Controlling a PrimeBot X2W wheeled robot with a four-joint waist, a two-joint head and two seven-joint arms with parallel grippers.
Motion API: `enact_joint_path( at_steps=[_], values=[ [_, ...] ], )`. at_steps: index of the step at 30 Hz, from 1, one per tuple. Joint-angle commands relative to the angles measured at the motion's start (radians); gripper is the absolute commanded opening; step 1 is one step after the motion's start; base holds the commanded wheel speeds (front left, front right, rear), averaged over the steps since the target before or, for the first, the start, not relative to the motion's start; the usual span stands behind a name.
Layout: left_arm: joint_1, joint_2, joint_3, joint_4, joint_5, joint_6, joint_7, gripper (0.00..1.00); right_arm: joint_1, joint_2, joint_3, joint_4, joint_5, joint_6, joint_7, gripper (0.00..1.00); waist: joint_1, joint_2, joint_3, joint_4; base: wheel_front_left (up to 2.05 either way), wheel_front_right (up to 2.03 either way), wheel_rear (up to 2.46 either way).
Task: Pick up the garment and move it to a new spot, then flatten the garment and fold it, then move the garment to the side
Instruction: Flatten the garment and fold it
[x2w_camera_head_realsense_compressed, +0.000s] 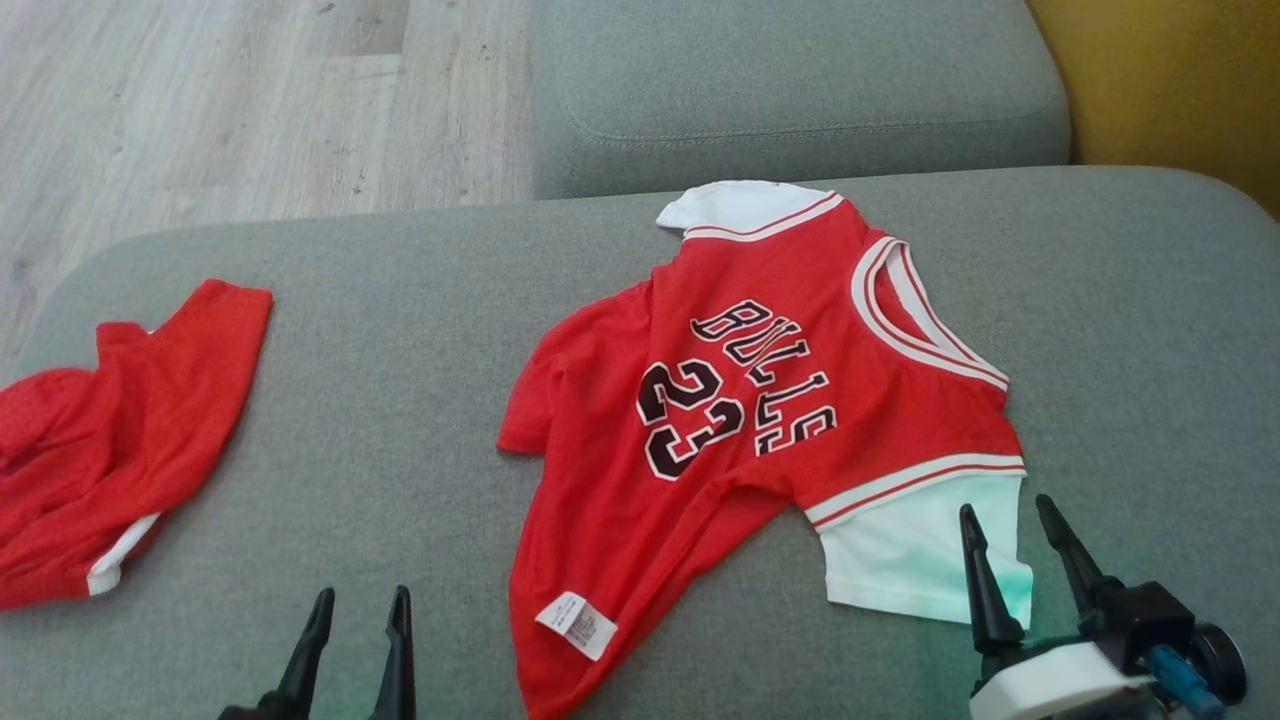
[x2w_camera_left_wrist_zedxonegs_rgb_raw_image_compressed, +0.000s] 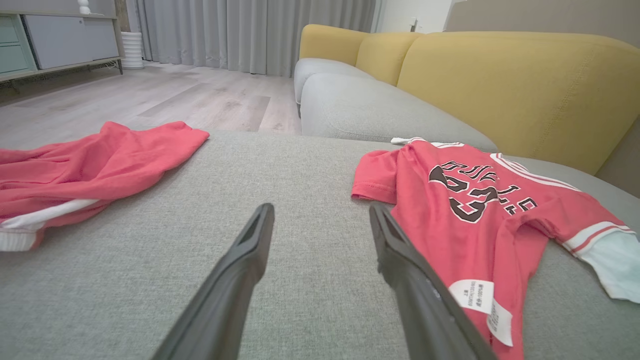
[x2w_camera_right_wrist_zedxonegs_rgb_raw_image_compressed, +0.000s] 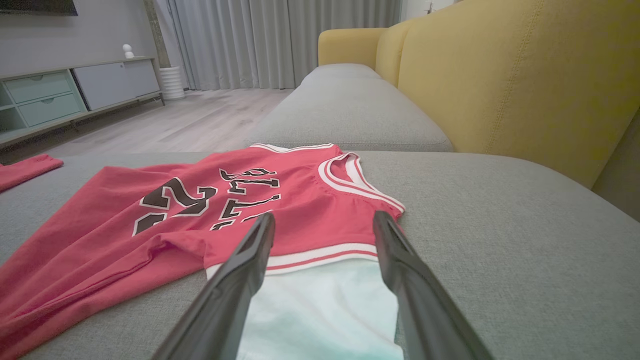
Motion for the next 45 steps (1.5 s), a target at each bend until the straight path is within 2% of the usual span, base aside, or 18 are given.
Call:
enact_joint_path(
  at_steps=[1, 4, 9, 12, 16, 20, 27, 45],
  values=[
    [-0.041, -0.009, 0.038, -0.033, 0.015, -0.006, -0.011, 1.0, -0.04, -0.005, 0.026, -0.031, 0.003, 0.008, -0.011, 1.0, 0.0, 0.0, -0.001, -0.001, 0.0, 0.0, 0.0],
    [-0.033, -0.012, 0.008, -0.052, 0.045, -0.013, -0.011, 1.0, -0.045, -0.005, 0.021, -0.047, -0.011, 0.008, -0.011, 1.0, 0.0, 0.0, -0.004, -0.007, 0.0, 0.0, 0.0],
    [-0.01, 0.015, -0.118, -0.065, 0.049, -0.022, 0.022, 1.0, -0.048, -0.005, -0.006, -0.044, -0.05, 0.008, 0.002, 1.0, 0.0, 0.0, -0.006, -0.015, 0.0, 0.0, 0.0],
    [-0.001, 0.07, -0.238, -0.097, 0.021, -0.024, 0.115, 1.0, -0.05, -0.018, -0.006, -0.048, -0.072, 0.008, 0.088, 1.0, 0.0, 0.0, -0.002, -0.019, 0.0, 0.0, 0.0],
    [0.0, 0.138, -0.32, -0.115, -0.05, -0.024, 0.193, 1.0, -0.038, -0.041, -0.006, -0.052, -0.063, 0.008, 0.241, 1.0, 0.0, 0.0, 0.008, -0.027, 0.0, 0.0, 0.0],
    [-0.012, 0.166, -0.351, -0.093, -0.077, -0.025, 0.223, 1.0, -0.027, -0.053, -0.011, -0.053, -0.055, 0.008, 0.346, 1.0, 0.0, 0.0, 0.018, -0.037, 0.0, 0.0, 0.0],
    [-0.055, 0.196, -0.407, -0.051, -0.105, -0.025, 0.235, 1.0, -0.029, -0.038, -0.022, -0.059, -0.042, 0.008, 0.414, 1.0, 0.0, 0.0, 0.042, -0.057, 0.0, 0.0, 0.0],
    [-0.134, 0.206, -0.467, 0.041, -0.148, -0.025, 0.206, 1.0, -0.117, -0.013, -0.005, 0.055, -0.019, 0.008, 0.437, 1.0, 0.0, 0.0, 0.093, -0.055, 0.0, 0.0, 0.0]
  ],
)
